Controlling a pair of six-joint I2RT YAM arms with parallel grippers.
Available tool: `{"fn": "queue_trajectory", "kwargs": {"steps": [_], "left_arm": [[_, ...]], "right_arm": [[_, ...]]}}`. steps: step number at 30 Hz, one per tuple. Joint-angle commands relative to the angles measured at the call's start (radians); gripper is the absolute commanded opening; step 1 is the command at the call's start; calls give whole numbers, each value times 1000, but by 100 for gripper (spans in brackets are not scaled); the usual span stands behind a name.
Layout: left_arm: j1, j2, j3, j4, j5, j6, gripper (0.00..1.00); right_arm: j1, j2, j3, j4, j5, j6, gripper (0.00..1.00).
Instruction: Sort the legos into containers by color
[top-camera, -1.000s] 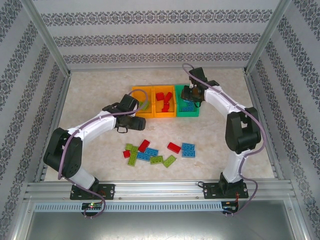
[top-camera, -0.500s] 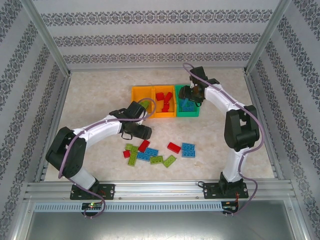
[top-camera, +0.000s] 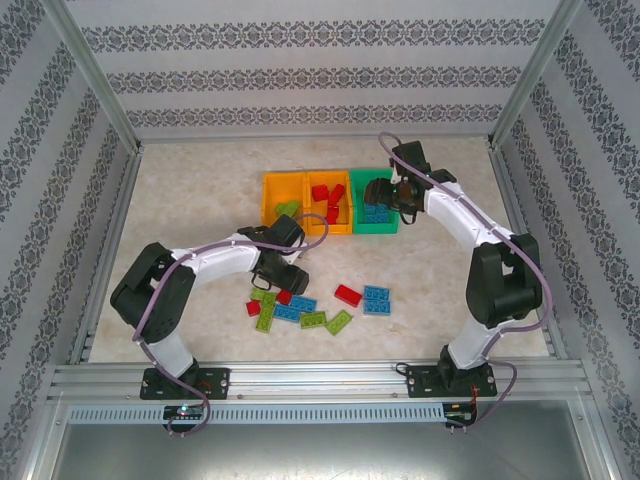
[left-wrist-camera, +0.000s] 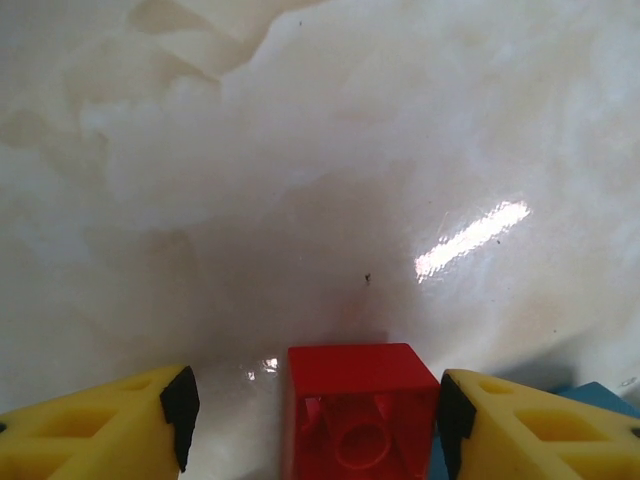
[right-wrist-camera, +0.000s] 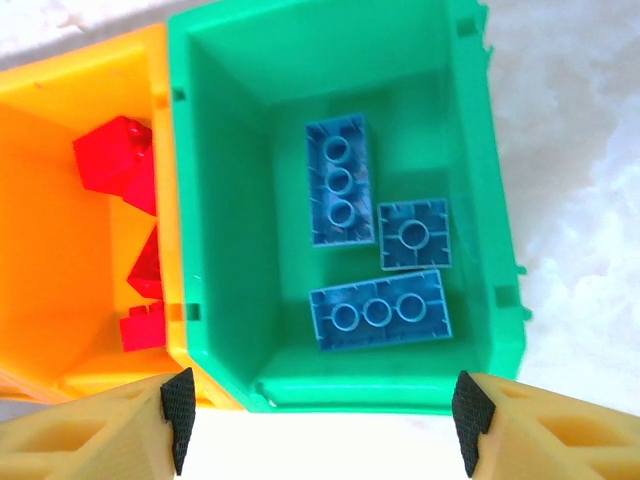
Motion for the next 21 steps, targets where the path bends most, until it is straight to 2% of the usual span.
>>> {"fn": "queue_trajectory", "kwargs": {"steps": [1,4,7,14,21], "left_arm": [[-18,18,34,-39,18,31,65],[-22,28,37,-36,17,29,65],[-24,42,45,-35,14,23,61],[-24,89,84,-65,-23,21,40],[-24,88,132,-64,-78,-14,27]], "right_arm": [[-22,-50,-37,8,-3,7,71],[-32,-71,-59,5,2,5,71],[-34,-97,-83,0,14,-5,71],[-35,-150,-140,-18,63,-31,72],[-26,-225,-226,18,30,-82,72]]}}
